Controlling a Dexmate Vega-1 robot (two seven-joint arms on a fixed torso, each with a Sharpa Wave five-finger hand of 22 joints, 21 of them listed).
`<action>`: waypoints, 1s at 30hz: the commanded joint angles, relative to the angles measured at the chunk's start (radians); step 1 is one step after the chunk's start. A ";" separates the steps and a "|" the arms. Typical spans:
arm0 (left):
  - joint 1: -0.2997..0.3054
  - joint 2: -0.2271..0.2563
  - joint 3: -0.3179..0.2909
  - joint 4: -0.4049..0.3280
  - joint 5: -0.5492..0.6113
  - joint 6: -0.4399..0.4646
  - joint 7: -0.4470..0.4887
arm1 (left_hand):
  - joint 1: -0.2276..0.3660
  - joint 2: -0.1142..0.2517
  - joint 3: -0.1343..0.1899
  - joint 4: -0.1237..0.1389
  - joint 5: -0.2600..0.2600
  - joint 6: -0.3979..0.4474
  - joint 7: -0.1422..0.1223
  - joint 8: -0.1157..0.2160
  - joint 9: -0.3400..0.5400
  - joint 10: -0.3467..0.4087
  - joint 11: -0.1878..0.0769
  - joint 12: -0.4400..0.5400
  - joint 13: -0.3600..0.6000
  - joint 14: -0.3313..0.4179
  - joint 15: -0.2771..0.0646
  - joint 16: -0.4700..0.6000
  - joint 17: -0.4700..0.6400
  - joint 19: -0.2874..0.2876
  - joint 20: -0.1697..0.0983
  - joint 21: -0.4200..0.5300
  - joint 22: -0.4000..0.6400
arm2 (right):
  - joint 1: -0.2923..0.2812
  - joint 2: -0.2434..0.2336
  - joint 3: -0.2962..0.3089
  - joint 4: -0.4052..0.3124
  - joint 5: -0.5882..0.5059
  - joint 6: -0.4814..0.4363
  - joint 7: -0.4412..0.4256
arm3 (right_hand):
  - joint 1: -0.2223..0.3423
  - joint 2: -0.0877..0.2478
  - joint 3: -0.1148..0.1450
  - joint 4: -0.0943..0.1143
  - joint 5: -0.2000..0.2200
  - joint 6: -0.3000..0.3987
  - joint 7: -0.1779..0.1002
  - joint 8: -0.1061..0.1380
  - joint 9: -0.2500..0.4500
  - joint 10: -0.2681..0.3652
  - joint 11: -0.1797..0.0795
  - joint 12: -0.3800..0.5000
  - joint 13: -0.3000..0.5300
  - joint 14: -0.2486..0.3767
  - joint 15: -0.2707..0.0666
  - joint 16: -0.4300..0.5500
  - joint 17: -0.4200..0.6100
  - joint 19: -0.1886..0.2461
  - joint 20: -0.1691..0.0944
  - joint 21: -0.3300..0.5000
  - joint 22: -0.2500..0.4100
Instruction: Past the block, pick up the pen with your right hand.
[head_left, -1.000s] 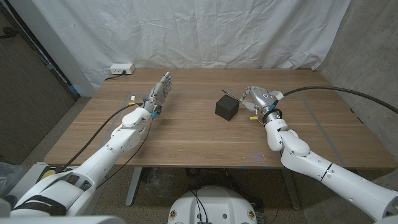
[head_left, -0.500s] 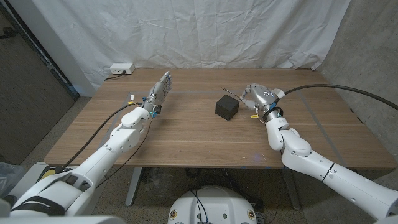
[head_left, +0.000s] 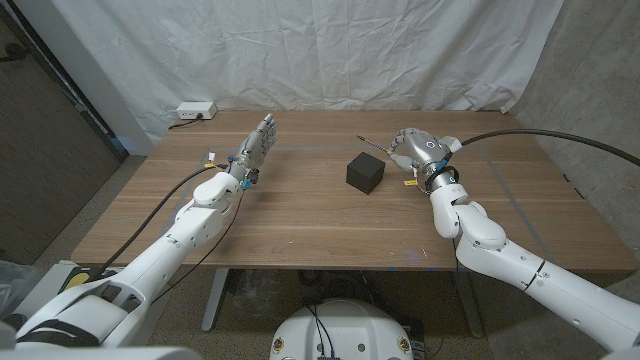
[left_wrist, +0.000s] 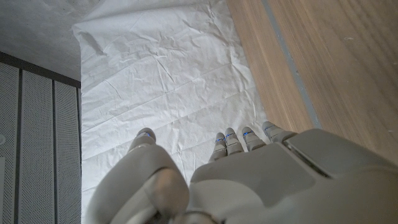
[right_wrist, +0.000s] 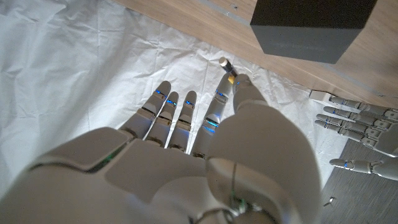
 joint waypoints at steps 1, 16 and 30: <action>0.026 0.016 -0.007 -0.045 0.000 0.009 0.019 | 0.016 0.000 -0.004 -0.001 -0.002 -0.007 0.002 -0.003 0.005 -0.006 -0.001 -0.001 0.005 -0.009 -0.020 0.003 0.004 -0.006 -0.070 0.001 0.005 | -0.010 -0.019 0.027 -0.066 -0.036 -0.021 0.025 | 0.011 0.003 0.006 -0.002 -0.004 0.014 -0.011 0.009 0.001 0.012 0.001 0.001 0.005 0.009 -0.047 -0.004 0.002 0.005 -0.042 -0.005 0.004; 0.043 0.021 -0.009 -0.063 -0.003 0.003 0.019 | 0.023 0.005 -0.003 -0.003 -0.002 -0.006 0.002 -0.003 0.005 -0.006 0.002 -0.001 0.005 -0.010 -0.018 0.003 0.004 -0.006 -0.071 0.000 0.004 | -0.042 -0.035 0.062 -0.122 -0.072 -0.044 0.040 | 0.012 0.004 0.006 -0.001 -0.010 0.016 -0.011 0.012 -0.002 0.016 0.001 -0.002 0.005 0.014 -0.047 -0.005 0.003 0.008 -0.042 -0.007 0.005; 0.044 0.025 -0.010 -0.055 -0.005 0.003 0.011 | 0.031 0.009 -0.002 -0.006 -0.002 -0.007 0.003 -0.003 0.005 -0.006 0.001 -0.001 0.005 -0.009 -0.016 0.003 0.003 -0.006 -0.071 0.000 0.004 | -0.044 -0.033 0.080 -0.149 -0.096 -0.050 0.068 | 0.012 0.008 0.007 0.001 -0.015 0.016 -0.012 0.014 -0.002 0.017 -0.001 -0.005 0.005 0.017 -0.049 -0.006 0.003 0.009 -0.042 -0.009 0.005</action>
